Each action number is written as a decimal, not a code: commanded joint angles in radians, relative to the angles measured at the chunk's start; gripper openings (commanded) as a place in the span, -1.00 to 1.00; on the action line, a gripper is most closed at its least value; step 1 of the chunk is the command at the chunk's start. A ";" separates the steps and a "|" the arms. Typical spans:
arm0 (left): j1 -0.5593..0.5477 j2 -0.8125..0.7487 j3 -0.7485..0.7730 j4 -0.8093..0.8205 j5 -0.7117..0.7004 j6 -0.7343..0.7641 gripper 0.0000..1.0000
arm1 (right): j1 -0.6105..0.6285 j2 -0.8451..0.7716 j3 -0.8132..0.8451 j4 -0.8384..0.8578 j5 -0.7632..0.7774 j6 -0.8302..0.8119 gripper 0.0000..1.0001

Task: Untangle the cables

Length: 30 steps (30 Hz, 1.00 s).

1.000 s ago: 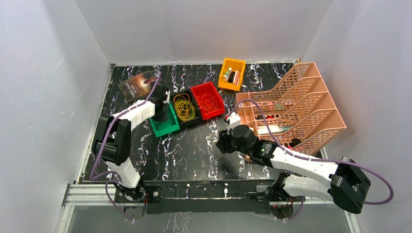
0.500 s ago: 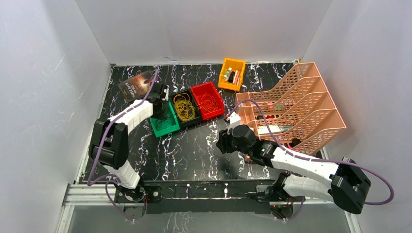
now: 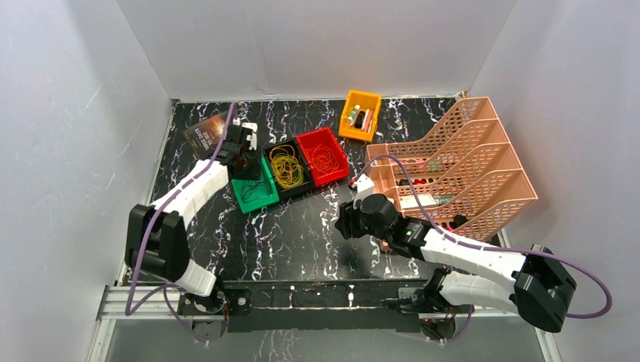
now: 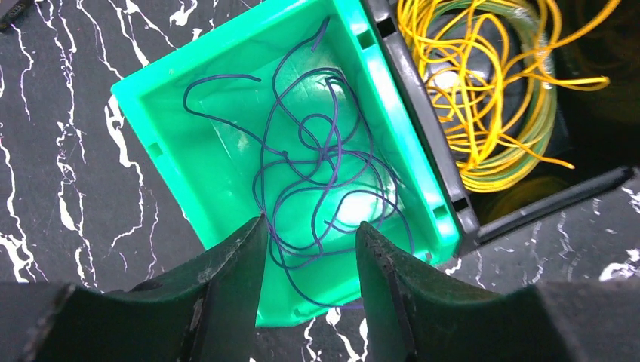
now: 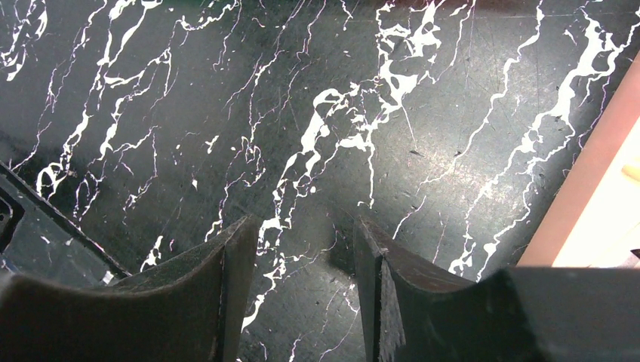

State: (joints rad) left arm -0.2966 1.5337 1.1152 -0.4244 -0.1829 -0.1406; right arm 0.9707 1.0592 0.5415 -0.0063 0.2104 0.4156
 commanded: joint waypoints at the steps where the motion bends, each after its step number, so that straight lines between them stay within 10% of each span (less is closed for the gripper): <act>1: -0.001 -0.135 -0.056 0.034 0.066 -0.018 -0.07 | -0.002 -0.022 0.027 0.006 0.023 -0.004 0.17; 13: -0.002 -0.329 -0.201 0.129 0.146 -0.112 0.08 | -0.001 -0.120 0.029 0.000 0.124 -0.011 0.26; 30: -0.003 -0.173 -0.111 -0.076 0.243 0.098 -0.10 | -0.001 -0.091 0.015 0.018 0.116 0.000 0.29</act>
State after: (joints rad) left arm -0.2966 1.3243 0.9318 -0.4129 0.0463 -0.1482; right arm 0.9707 0.9672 0.5419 -0.0277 0.3206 0.4126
